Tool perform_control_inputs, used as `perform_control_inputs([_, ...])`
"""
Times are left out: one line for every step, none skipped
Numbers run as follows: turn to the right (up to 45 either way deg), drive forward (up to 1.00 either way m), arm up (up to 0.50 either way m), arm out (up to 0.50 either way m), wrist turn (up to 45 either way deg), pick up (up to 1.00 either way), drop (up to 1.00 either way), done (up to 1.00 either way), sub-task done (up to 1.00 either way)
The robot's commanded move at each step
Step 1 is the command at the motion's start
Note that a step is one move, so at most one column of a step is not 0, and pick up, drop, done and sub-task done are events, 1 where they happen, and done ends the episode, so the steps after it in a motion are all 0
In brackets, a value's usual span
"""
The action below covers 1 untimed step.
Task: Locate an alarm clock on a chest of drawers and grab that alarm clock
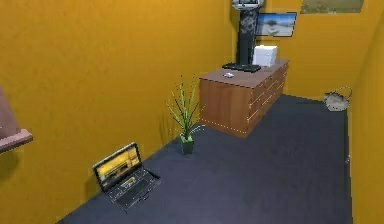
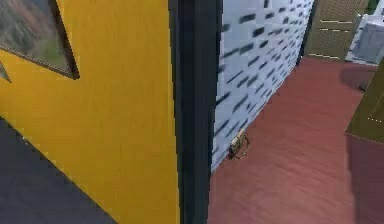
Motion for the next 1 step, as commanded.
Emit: perform_control_inputs([33.0, 0.00, 0.00, 0.00, 0.0, 0.00, 0.00, 0.00, 0.00])
